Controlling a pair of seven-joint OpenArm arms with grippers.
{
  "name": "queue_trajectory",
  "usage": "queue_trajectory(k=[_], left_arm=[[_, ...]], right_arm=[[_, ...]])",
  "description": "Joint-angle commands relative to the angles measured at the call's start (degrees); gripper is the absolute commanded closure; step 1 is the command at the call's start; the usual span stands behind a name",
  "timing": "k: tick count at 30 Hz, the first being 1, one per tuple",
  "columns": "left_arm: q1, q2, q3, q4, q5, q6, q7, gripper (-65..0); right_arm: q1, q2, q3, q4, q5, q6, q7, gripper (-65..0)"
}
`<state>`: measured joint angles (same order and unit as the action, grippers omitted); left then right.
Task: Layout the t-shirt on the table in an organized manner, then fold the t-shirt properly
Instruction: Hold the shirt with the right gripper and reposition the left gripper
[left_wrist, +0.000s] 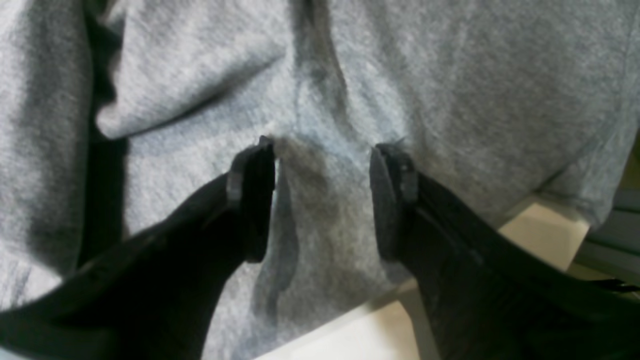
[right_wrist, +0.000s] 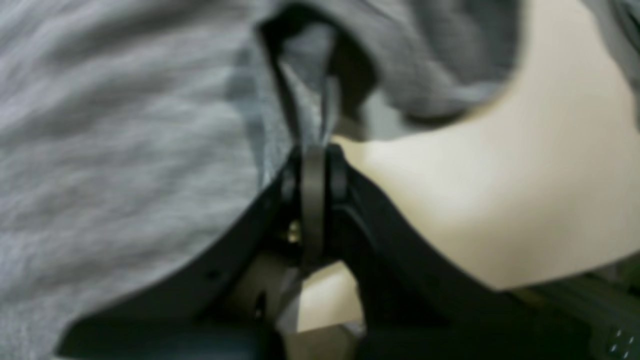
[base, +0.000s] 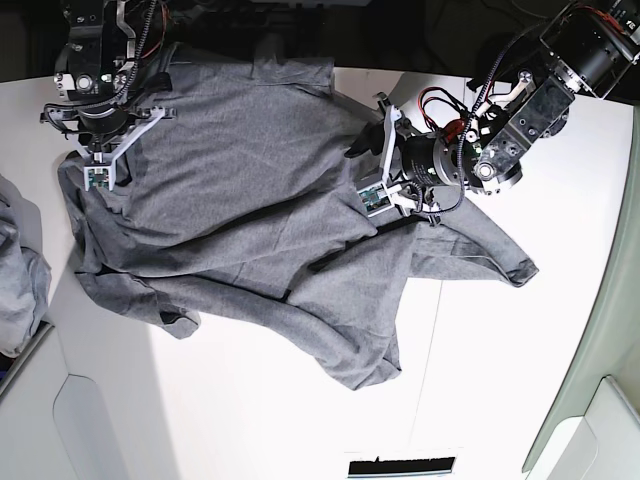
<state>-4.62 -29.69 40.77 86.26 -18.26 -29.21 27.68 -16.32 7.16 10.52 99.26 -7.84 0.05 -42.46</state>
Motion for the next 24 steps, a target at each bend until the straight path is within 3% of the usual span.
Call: queue_trajectory(k=[1,7,10,12,20,24], left_arm=[[-0.94,-0.5,-0.37,0.94,-0.35,-0.15,-0.83,-32.8],[-0.94,-0.48,-0.37,0.96,-0.39,-0.15,-0.85,-32.8],[-0.94,-0.46,-0.37,0.96,-0.39,-0.17,-0.9,-32.8],[-0.94,-0.46,-0.37,0.96,-0.39,-0.2,-0.9,-32.8],[-0.94,-0.85,-1.14,6.08,-1.11,-1.97,-0.85,-31.3],[-0.94,-1.97,-5.95,13.92,-4.48,-1.9,-0.37,-28.1]], right_arm=[[0.42,0.44,1.68,1.22,0.2,-0.33,1.29,0.0],[0.39,0.44,12.22,1.22,5.92,0.44,1.2,-2.0],[0.39,0.44,16.17,1.22,9.75,0.37,0.9,-27.0],[0.39,0.44,17.92,1.22,11.13,-0.9,0.92,-34.1],[0.68,0.44,19.74,1.27,15.87,-1.33,2.86,-33.8],[1.44,0.42,19.74,2.4,16.26,-1.11,2.95,-33.8]])
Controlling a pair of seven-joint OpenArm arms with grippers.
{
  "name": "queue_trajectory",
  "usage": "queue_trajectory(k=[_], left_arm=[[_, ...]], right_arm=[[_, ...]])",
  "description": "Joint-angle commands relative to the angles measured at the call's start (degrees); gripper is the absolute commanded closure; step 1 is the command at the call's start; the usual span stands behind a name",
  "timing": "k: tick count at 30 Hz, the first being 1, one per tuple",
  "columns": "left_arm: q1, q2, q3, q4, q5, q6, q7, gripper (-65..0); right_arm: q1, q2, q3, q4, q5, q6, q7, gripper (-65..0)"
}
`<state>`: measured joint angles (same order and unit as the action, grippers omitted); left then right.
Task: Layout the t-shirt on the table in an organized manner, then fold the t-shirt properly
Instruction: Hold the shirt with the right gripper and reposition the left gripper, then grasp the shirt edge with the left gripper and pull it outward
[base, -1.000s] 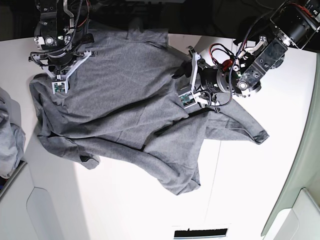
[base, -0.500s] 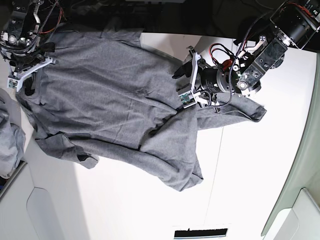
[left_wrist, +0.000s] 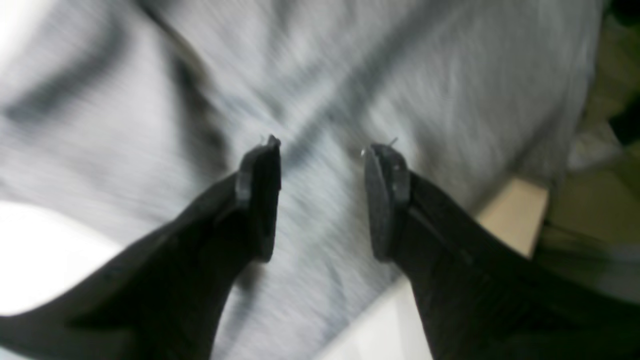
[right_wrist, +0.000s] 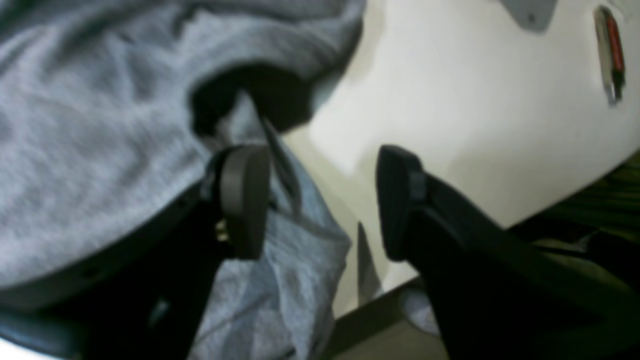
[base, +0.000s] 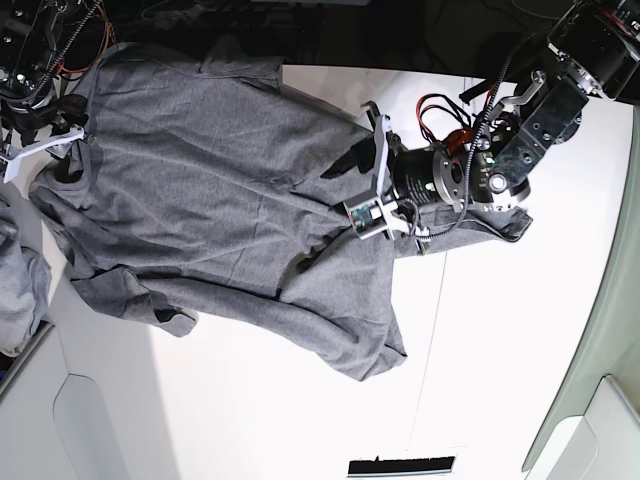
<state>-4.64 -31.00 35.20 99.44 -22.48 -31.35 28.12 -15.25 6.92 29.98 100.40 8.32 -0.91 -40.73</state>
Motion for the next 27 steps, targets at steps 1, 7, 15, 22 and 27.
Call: queue_trajectory(k=[1,7,15,22,27], left_arm=[[-0.92,-0.66,-2.25,1.46,-0.87,0.24,-0.24,-28.1],[-0.94,-0.28,-7.85,-2.54,-1.68,5.46,-0.22,-28.4],[-5.07,7.17,-7.85,-19.52,2.54,7.8,-3.52,-33.4],[-8.02,11.19,-7.85,-26.23,3.93,6.16,-3.48,-29.6],[-9.09,10.91,-7.98,-25.9,4.72,5.2,-4.11,-2.1]], right_arm=[[0.46,0.66,0.28,1.86,0.28,-0.13,1.25,-33.8],[0.48,0.63,0.26,4.0,4.9,4.87,1.25,-33.8],[1.07,0.5,-2.21,4.0,7.67,7.17,1.25,-33.8],[1.09,0.48,-5.38,4.0,5.44,7.17,1.05,-33.8],[1.09,0.5,-5.38,4.0,5.68,7.41,1.31,-31.6]])
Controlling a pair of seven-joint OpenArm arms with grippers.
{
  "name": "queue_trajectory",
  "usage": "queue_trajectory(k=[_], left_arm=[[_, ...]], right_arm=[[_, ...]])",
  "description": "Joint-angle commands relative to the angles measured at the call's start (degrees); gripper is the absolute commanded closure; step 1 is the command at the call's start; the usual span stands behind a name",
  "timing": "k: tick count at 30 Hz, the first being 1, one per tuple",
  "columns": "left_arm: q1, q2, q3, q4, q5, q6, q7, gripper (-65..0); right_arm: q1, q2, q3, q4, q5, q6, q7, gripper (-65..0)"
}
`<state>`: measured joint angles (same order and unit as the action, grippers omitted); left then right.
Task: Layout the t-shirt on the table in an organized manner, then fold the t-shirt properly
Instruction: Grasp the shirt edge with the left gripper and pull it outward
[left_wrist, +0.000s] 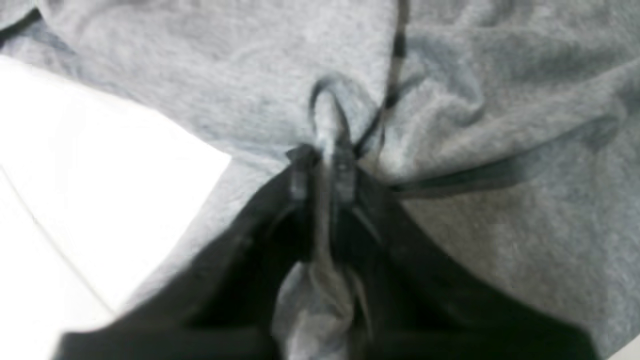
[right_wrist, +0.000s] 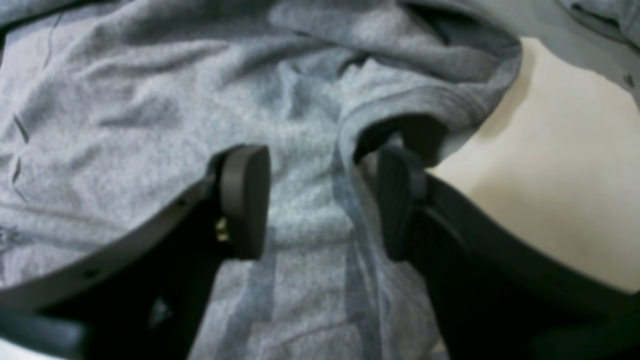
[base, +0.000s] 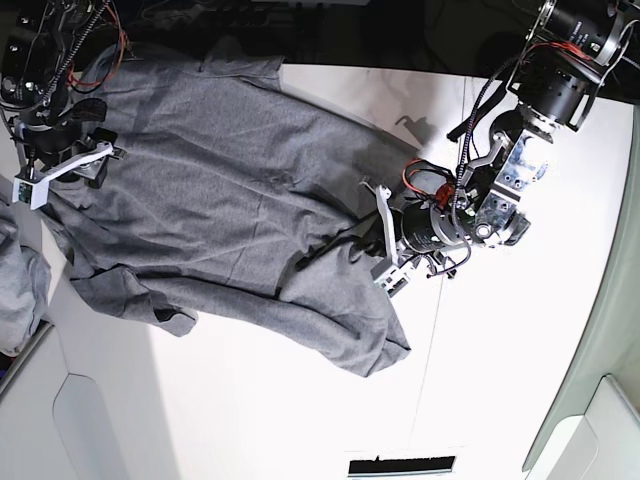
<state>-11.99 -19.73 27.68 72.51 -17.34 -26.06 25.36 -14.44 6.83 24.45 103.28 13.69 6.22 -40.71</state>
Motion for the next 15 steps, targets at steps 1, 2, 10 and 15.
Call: queue_trajectory(k=[1,2,10,15], left_arm=[[-2.43,-0.46,-0.52,1.03,-0.44,-0.09,-1.36,-1.2],[-3.1,-0.46,-0.76,1.03,-0.44,-0.11,-1.33,-1.1],[-7.43,-0.46,-4.87,1.03,-0.46,-0.11,-0.11,-1.1],[-8.7,-1.53,-5.88,1.01,2.21,-0.09,-1.46,-1.2]], right_arm=[[0.28,0.59,0.15,1.11,0.28,0.66,1.29,-26.6],[0.26,0.59,0.15,1.07,0.28,1.49,1.29,-19.4],[0.26,0.59,0.15,-0.46,4.68,11.96,1.6,0.0],[0.28,0.87,0.17,-6.38,4.02,13.25,2.78,0.0]])
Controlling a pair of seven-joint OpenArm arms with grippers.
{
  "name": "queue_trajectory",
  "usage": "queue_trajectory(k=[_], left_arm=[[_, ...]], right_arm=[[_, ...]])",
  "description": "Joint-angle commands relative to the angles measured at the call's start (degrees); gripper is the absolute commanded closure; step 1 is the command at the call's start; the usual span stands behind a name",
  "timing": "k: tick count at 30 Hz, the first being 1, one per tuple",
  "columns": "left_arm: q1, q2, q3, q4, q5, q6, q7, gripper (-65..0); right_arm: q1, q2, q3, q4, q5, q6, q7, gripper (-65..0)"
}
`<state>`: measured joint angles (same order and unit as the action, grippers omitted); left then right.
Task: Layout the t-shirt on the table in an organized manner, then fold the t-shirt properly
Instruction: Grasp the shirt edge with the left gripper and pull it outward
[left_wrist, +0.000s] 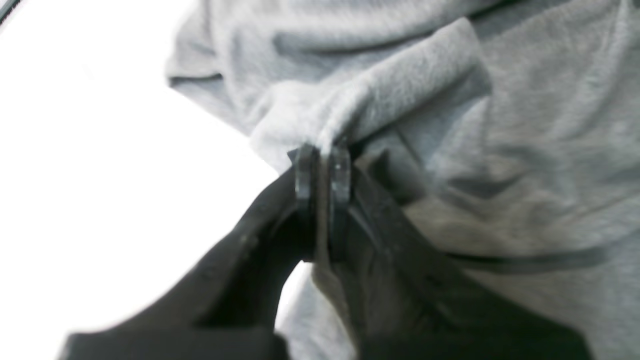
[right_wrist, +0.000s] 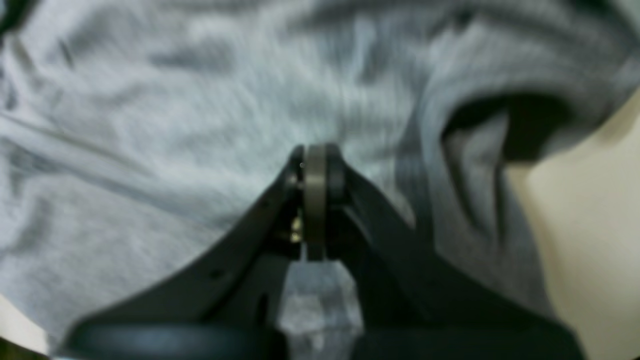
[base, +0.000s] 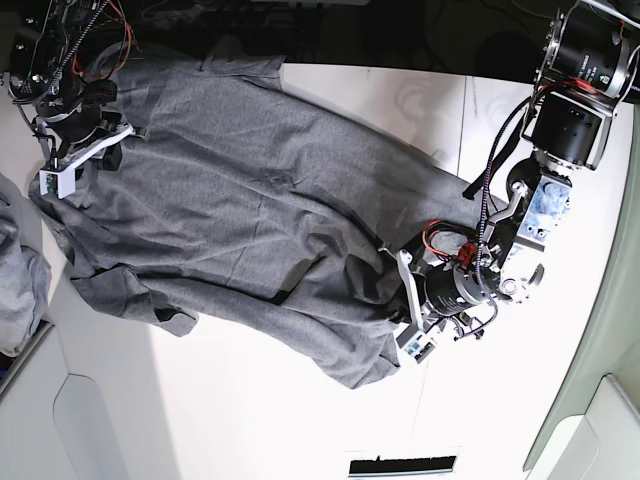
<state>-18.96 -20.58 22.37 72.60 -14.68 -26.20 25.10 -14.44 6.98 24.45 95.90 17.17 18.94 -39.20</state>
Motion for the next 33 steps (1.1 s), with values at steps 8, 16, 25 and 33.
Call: queue_trajectory(k=[8,16,25,33], left_arm=[[-6.82,-4.9,-0.55,-2.08,6.73,3.28,-5.29,-2.6],[-10.23,-6.29,-0.55,-10.82,2.47,0.9,-3.3,-35.2],[-8.63,-13.35,-0.55,-7.32,-9.25,-0.2,3.65,-35.0],[-0.87,-17.84,-0.55,-5.51,-8.98,-2.03,0.33,-35.0]], right_arm=[[0.28,2.21,0.17,-4.81,-1.27,1.03,1.33,0.0],[0.28,3.15,0.17,-4.79,0.92,1.03,1.27,0.0],[0.28,3.15,0.17,-4.22,4.02,2.08,1.27,0.0],[1.22,2.67,0.15,-0.7,11.58,5.84,1.27,0.0]])
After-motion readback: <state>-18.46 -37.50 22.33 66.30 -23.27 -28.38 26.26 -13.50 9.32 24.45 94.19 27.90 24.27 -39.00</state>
